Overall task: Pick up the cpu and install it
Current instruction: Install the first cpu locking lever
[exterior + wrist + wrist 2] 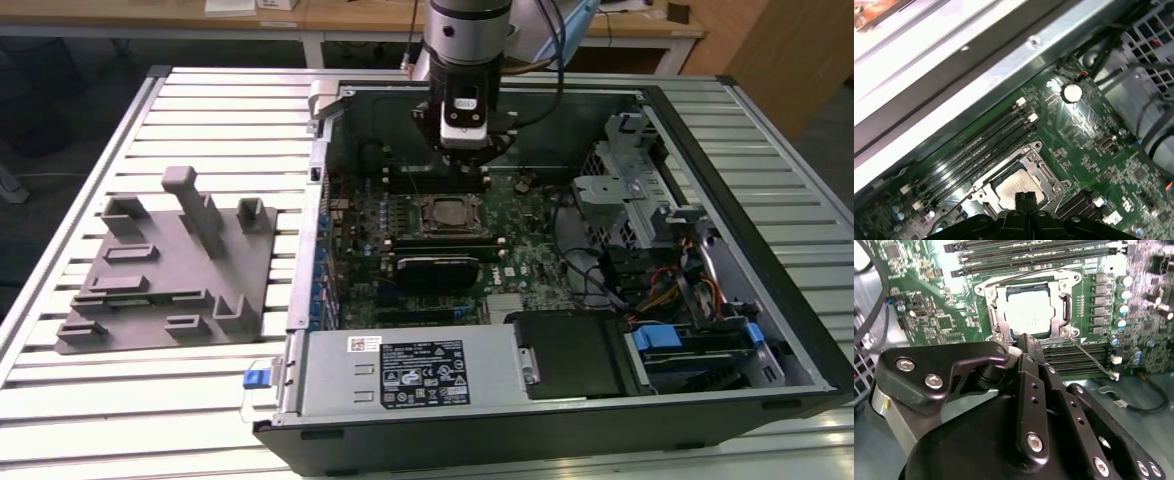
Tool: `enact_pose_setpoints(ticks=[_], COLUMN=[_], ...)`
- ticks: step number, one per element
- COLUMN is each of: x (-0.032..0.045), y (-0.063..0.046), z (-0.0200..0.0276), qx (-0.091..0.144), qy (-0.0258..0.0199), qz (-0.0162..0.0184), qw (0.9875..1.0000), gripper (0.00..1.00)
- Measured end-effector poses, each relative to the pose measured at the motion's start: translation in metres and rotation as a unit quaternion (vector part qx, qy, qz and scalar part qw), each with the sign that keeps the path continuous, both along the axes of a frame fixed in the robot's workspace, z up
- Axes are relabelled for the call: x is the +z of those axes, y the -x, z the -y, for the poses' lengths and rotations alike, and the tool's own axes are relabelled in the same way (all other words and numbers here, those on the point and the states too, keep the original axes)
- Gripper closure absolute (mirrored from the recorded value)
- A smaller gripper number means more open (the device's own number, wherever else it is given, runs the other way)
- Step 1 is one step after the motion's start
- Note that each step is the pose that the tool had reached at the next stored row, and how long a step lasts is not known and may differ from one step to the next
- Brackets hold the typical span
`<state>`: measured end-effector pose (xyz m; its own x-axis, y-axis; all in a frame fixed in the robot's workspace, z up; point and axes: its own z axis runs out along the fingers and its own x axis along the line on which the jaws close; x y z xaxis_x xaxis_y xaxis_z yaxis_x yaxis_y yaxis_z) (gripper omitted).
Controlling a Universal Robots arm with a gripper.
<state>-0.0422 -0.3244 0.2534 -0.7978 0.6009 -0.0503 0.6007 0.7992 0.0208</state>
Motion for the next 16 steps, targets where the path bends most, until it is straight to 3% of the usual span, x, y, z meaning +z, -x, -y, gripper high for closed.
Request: enact_pose_setpoints(ticks=[5,9,16], x=[-0.0001,-0.0001,-0.0003], y=[0.0,0.0,0.0], z=[0.0,0.0,0.0], qx=[0.039,0.071,0.137], qy=[0.0,0.0,0.0], qz=[0.0,0.0,0.0], qw=[0.9992,0.9975,0.9905], gripper=[0.89,0.89,0.89])
